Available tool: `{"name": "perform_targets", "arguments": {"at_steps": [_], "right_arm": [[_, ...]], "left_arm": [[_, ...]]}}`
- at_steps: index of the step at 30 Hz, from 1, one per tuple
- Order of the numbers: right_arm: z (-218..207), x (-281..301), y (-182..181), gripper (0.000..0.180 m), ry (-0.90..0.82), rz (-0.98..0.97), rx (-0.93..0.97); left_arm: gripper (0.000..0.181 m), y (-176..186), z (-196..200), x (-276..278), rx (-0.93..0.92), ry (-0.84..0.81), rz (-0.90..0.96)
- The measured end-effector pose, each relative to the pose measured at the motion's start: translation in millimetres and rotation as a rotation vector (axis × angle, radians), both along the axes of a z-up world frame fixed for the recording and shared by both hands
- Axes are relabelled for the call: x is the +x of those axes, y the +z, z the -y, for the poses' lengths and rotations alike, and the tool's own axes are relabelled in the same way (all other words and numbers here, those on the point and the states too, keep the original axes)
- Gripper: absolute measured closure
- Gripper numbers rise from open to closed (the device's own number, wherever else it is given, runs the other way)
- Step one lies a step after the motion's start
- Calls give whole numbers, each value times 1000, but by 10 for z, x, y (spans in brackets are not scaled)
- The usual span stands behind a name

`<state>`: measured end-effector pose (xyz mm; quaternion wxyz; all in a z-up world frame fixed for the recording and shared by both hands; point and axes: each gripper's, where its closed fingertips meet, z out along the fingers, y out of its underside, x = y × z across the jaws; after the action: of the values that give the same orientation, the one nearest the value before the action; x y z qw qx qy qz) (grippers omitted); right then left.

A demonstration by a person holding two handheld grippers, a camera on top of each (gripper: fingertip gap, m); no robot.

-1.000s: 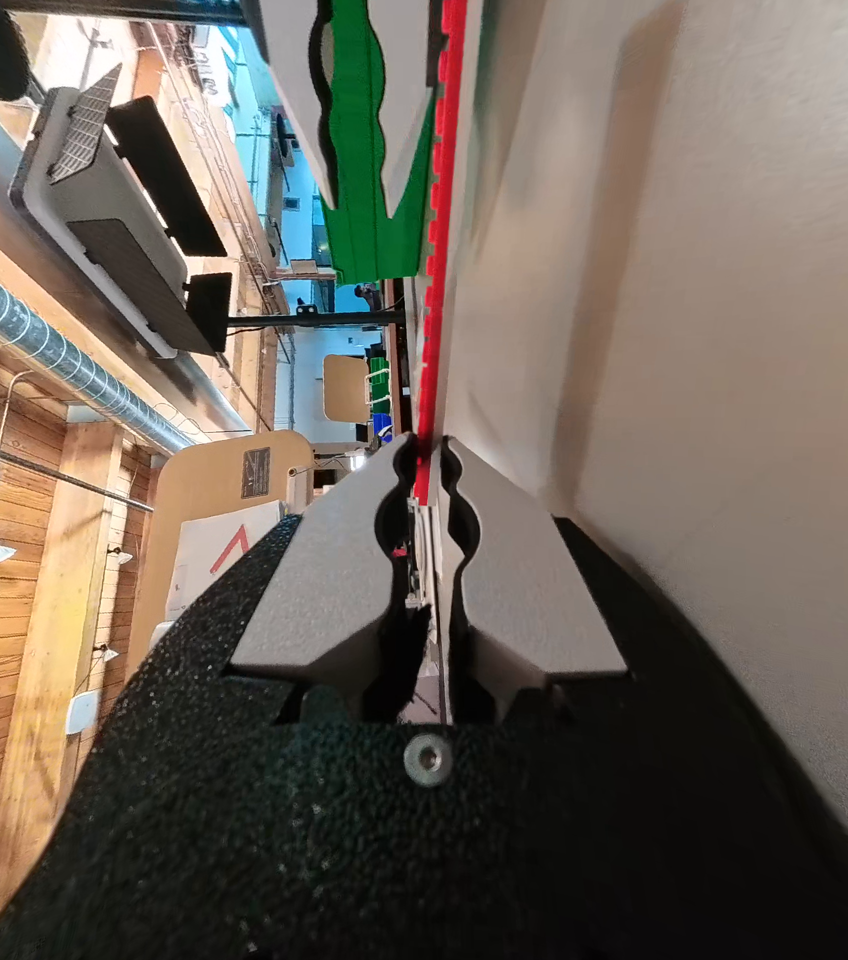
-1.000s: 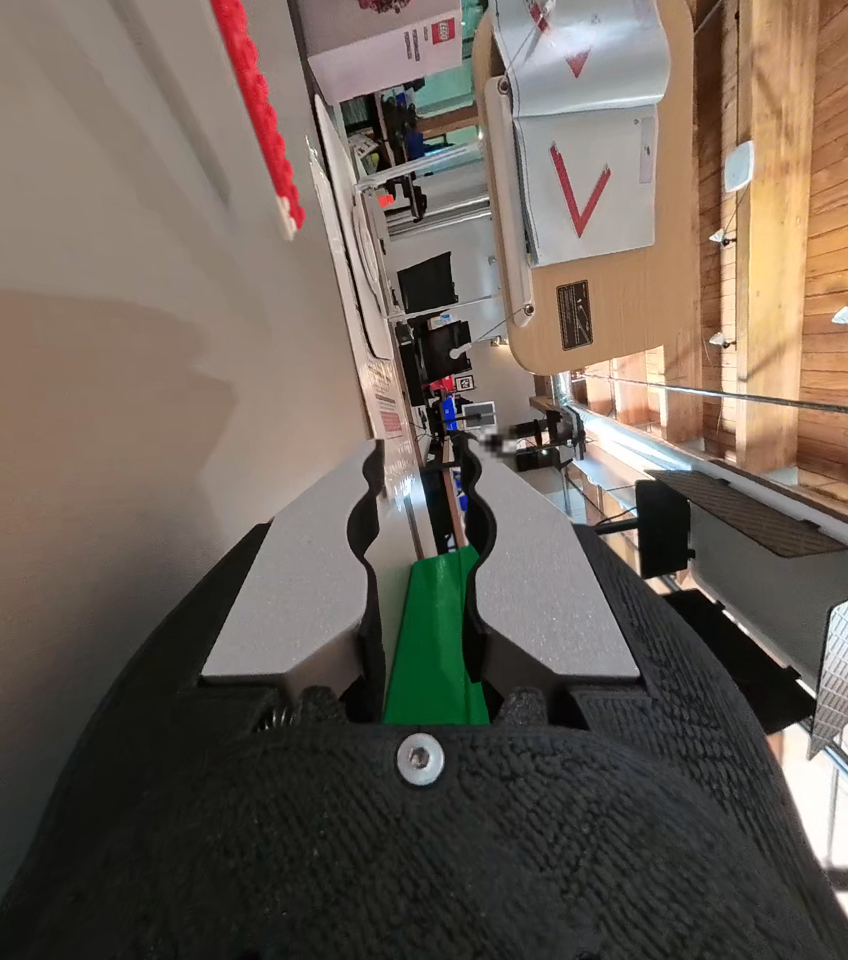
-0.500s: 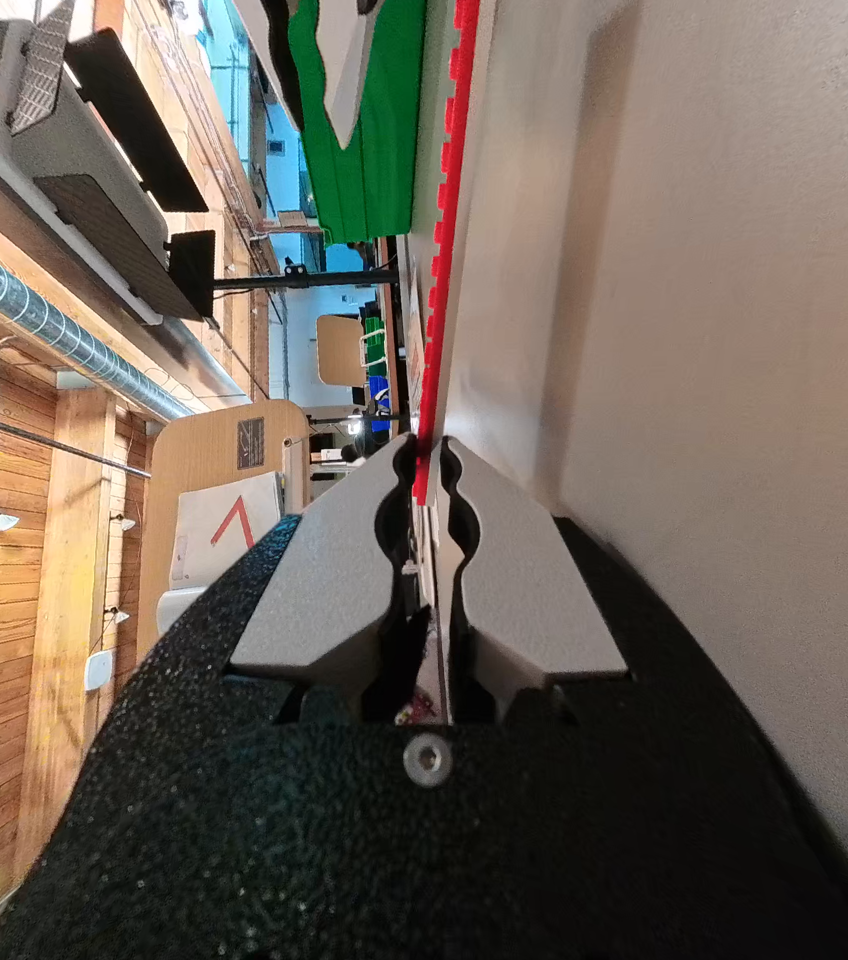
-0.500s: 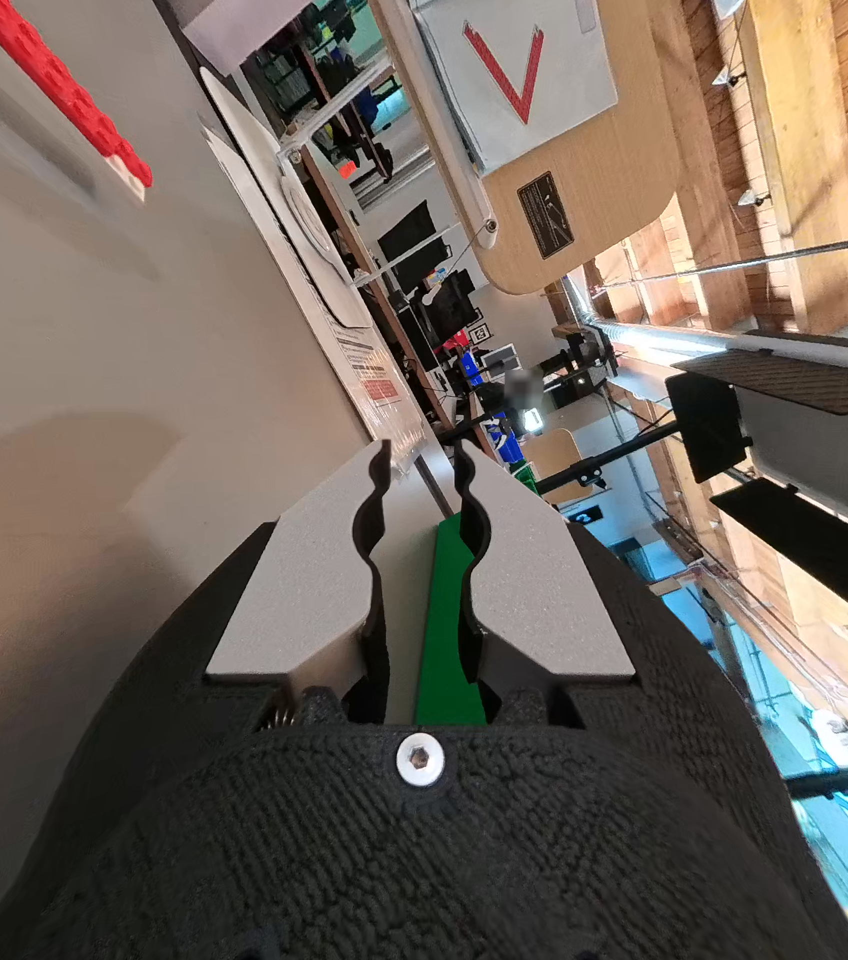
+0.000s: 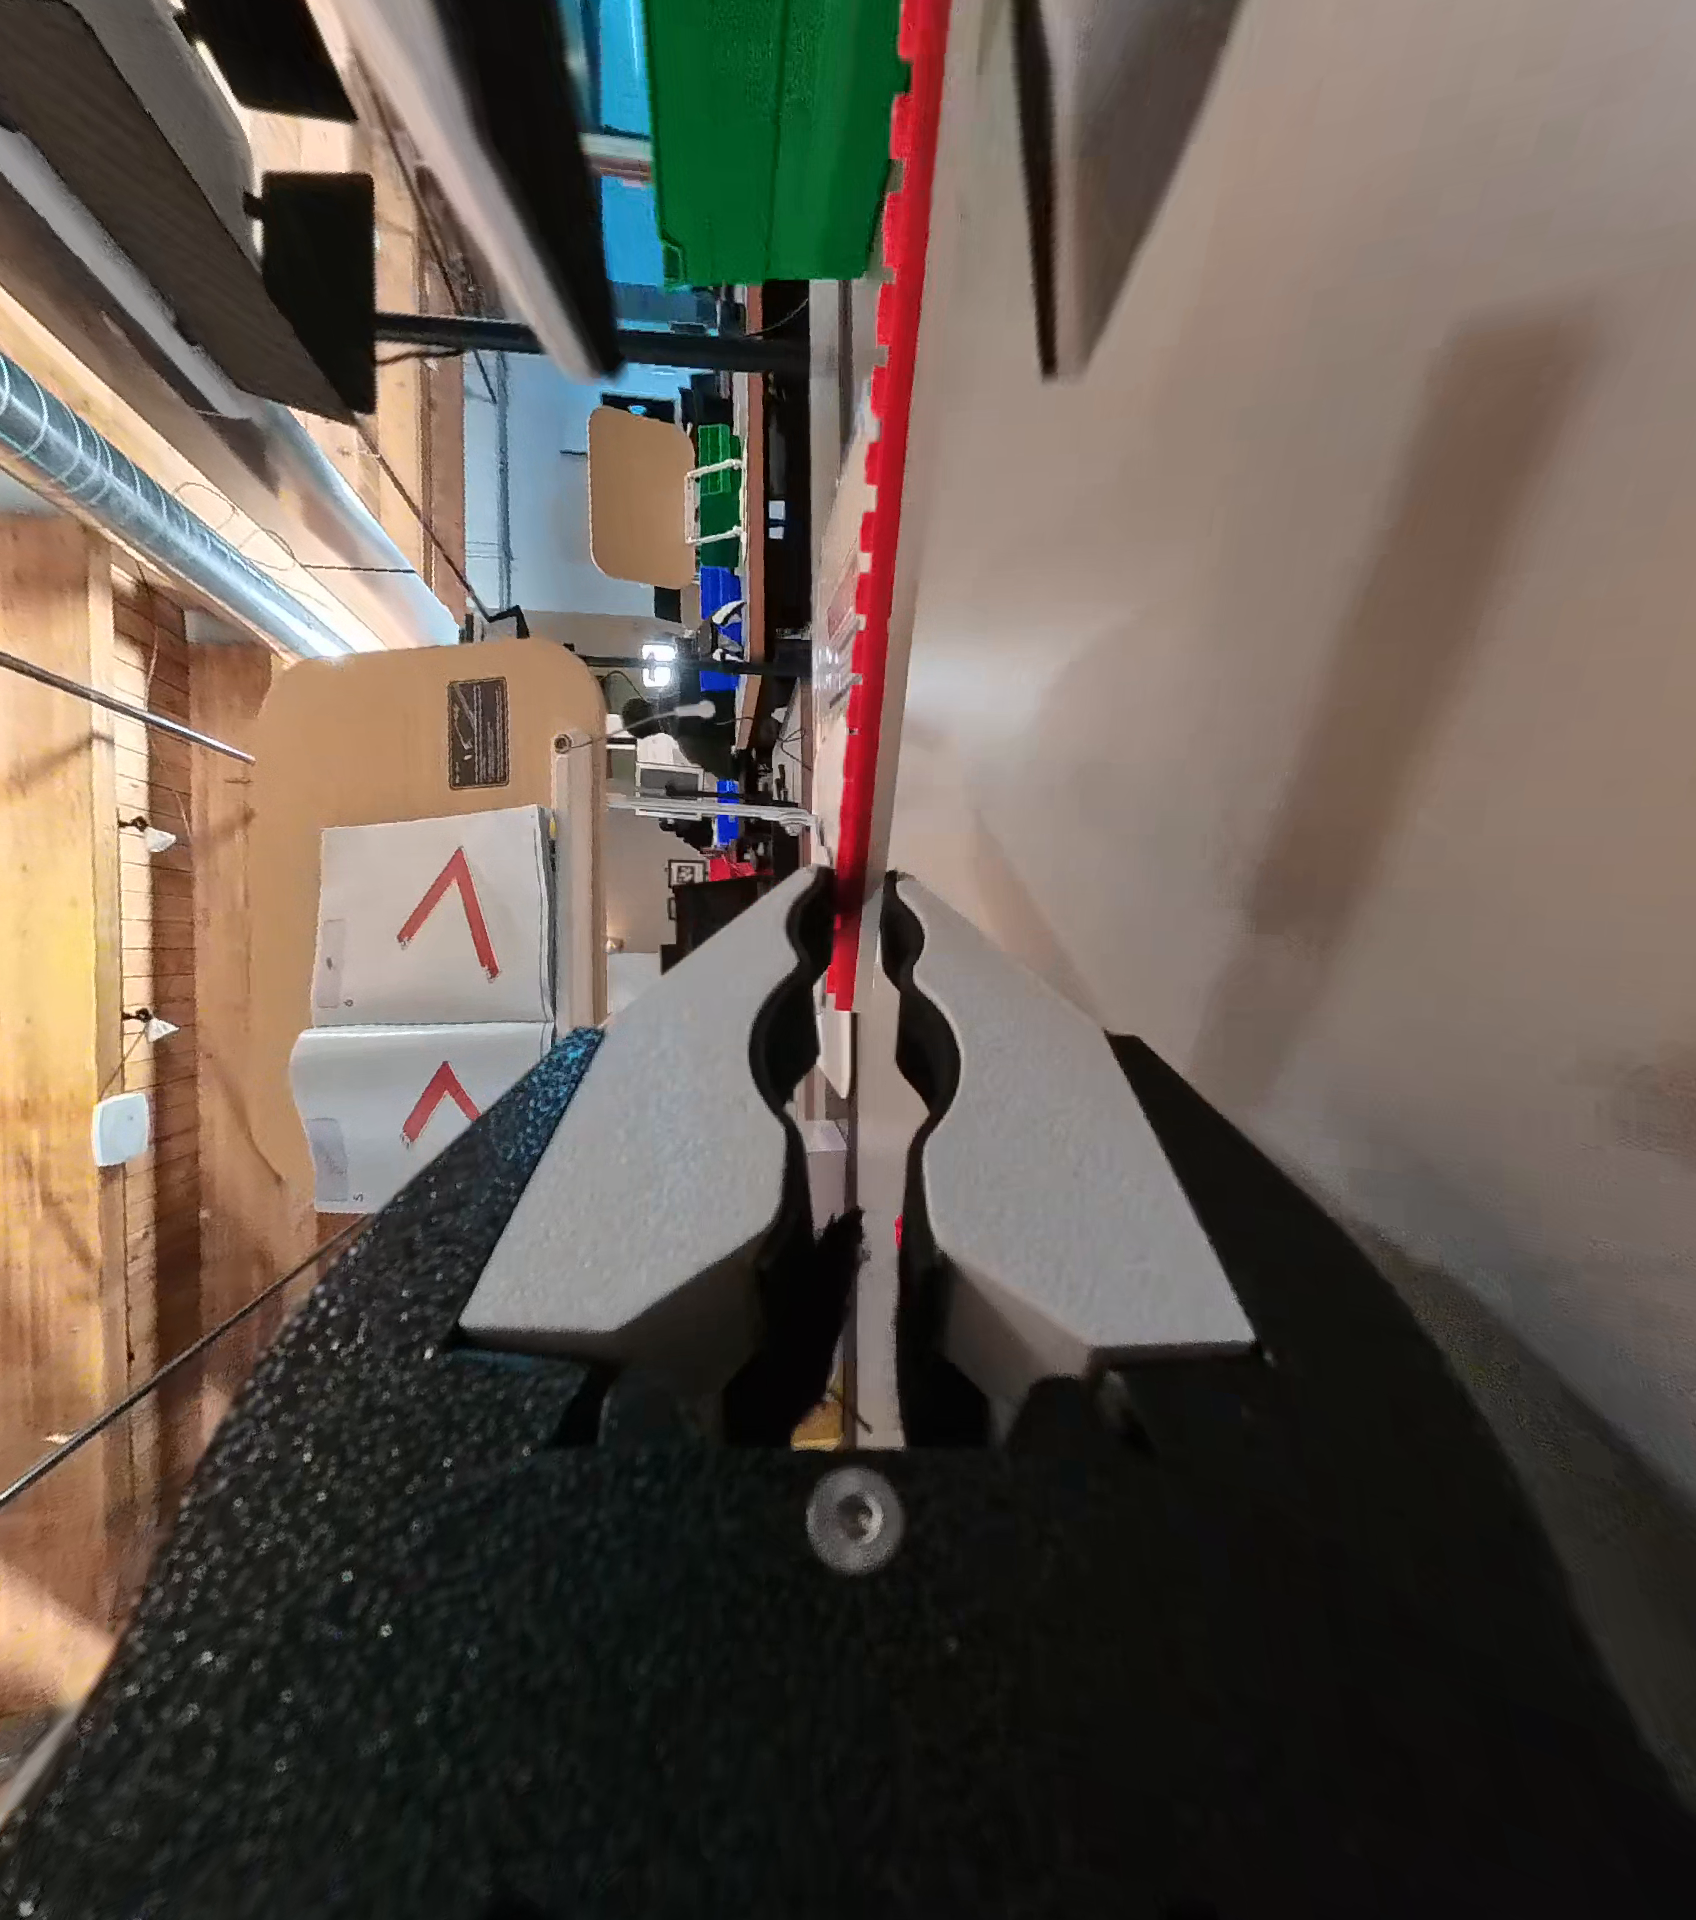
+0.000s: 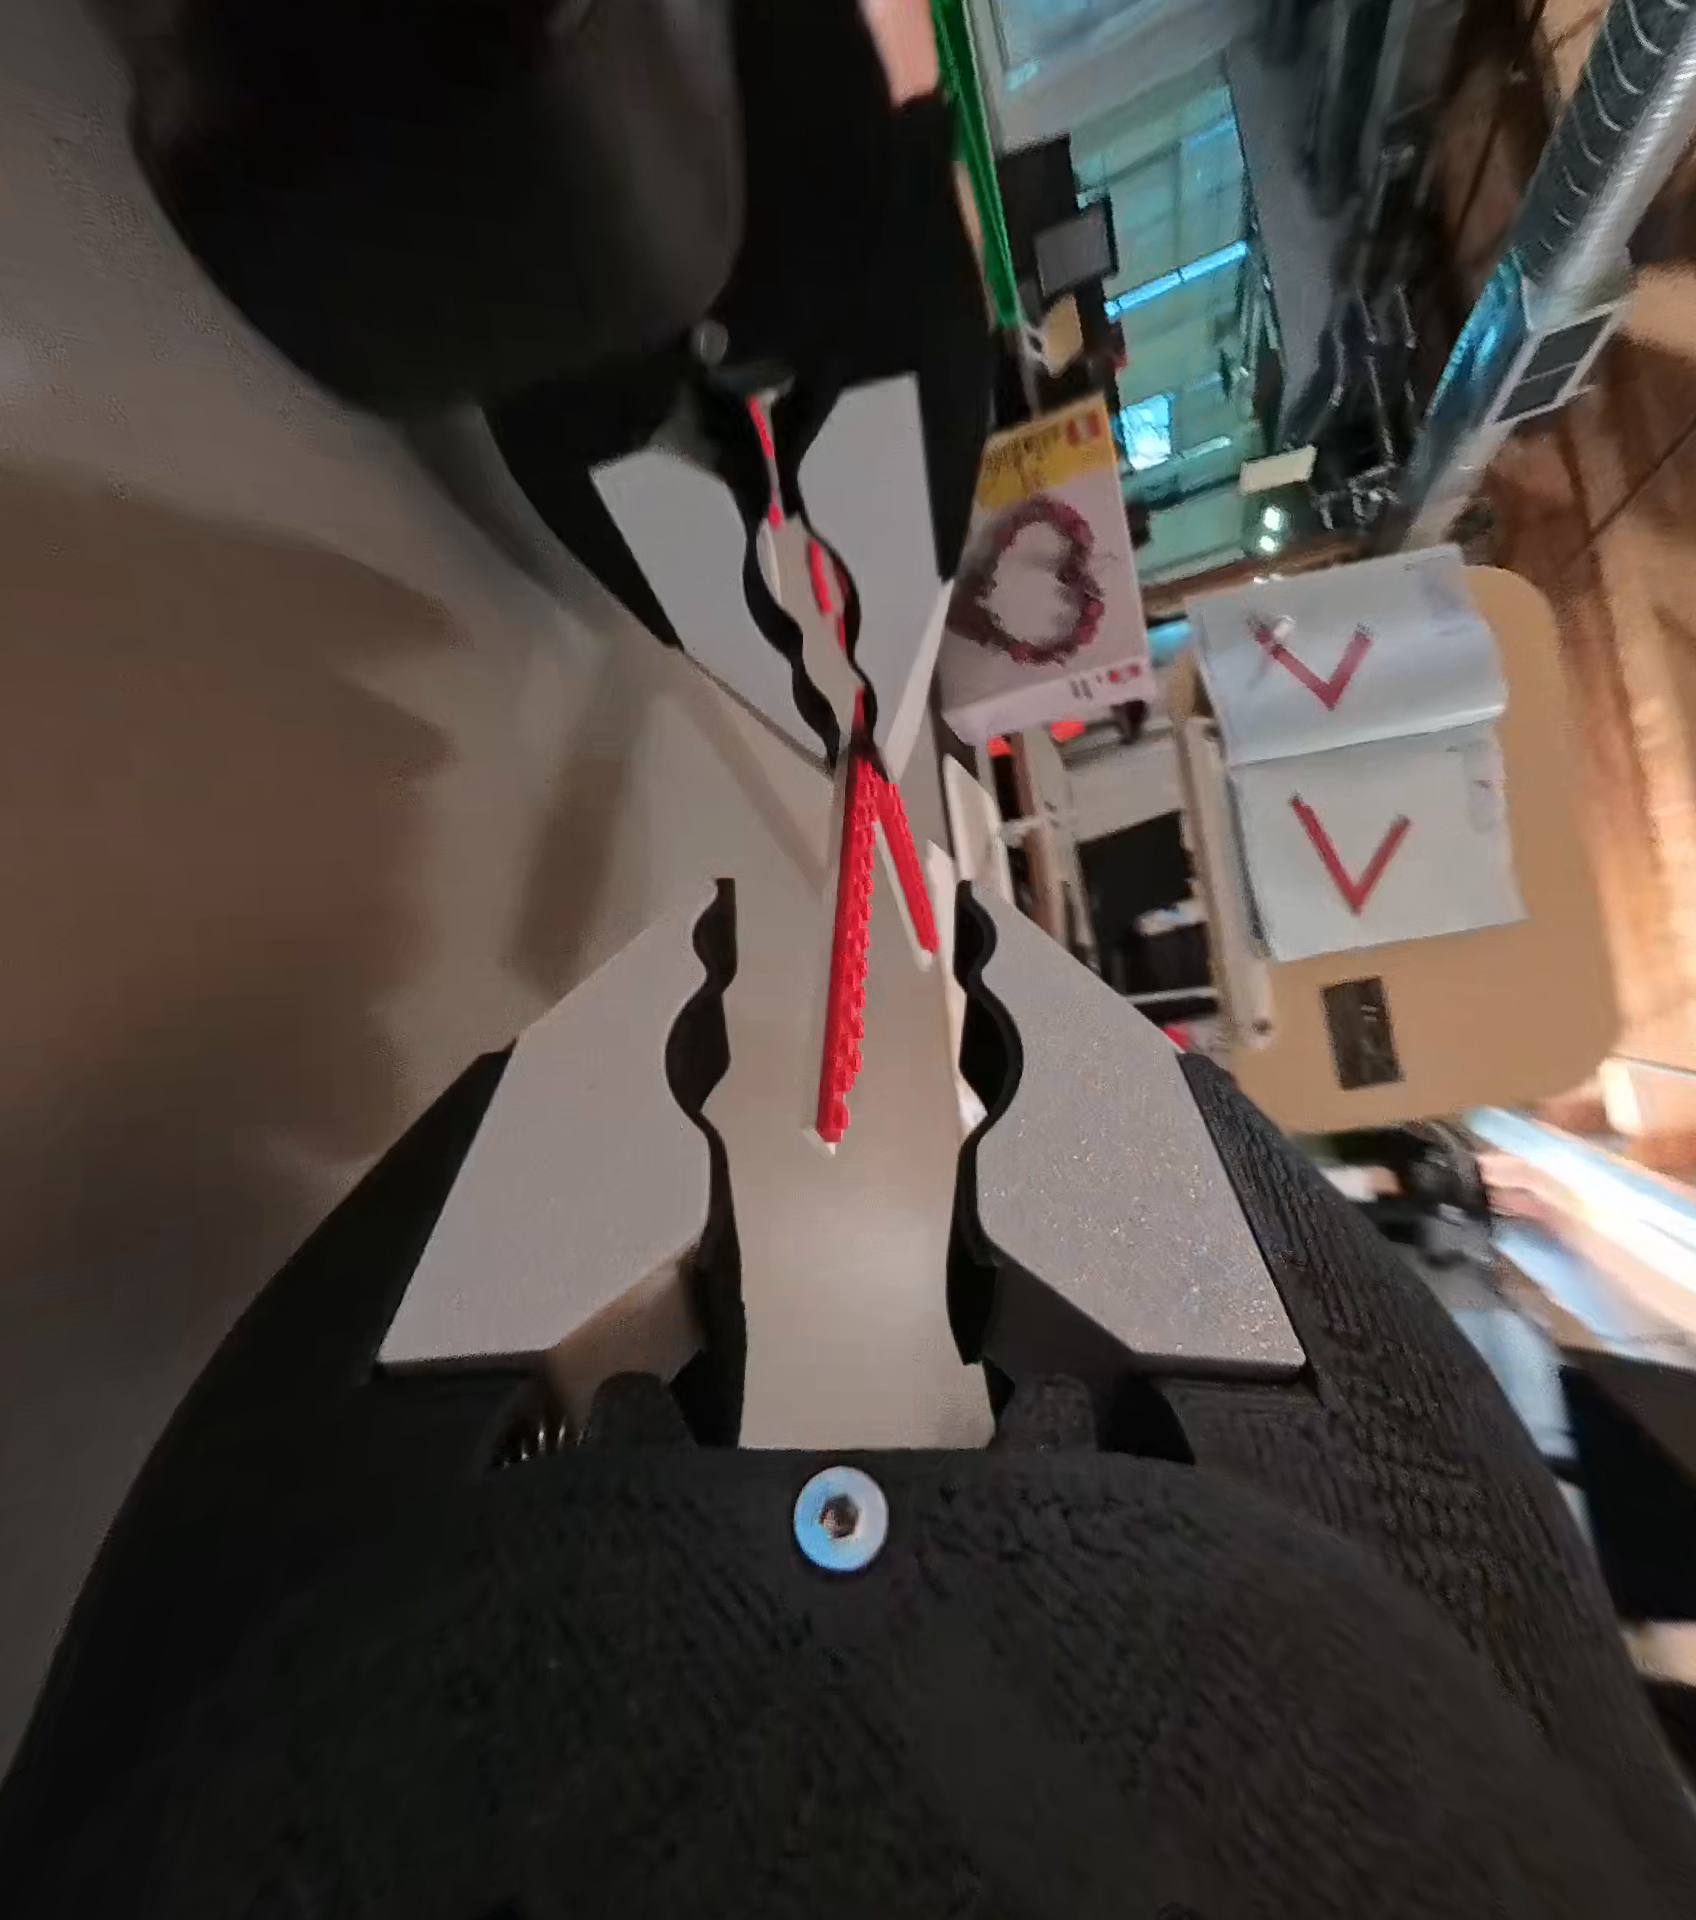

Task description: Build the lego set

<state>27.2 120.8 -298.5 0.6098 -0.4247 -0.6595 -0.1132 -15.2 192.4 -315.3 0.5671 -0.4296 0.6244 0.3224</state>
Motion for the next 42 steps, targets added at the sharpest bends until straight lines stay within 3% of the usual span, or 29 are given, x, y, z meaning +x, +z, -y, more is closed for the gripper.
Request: {"name": "perform_targets", "arguments": {"at_steps": [4,10,23,32,38,42], "right_arm": [[-105,-25,-32,153,-81,108,149],[-193,-4,-28,173,-158,143,219],[-348,288,-12,174,-131,157,309],[-613,294,-127,173,-146,119,264],[-651,383,-3,152,-186,-116,83],[-528,370,152,159,-77,-668,-546]], "left_arm": [[175,44,71,32,-20,-15,20],[175,112,142,69,-1,-41,31],[174,167,455,317,107,-224,-23],[175,118,406,418,78,-106,-73],[175,240,239,241,110,9,-22],[175,453,150,112,172,70,58]]}}
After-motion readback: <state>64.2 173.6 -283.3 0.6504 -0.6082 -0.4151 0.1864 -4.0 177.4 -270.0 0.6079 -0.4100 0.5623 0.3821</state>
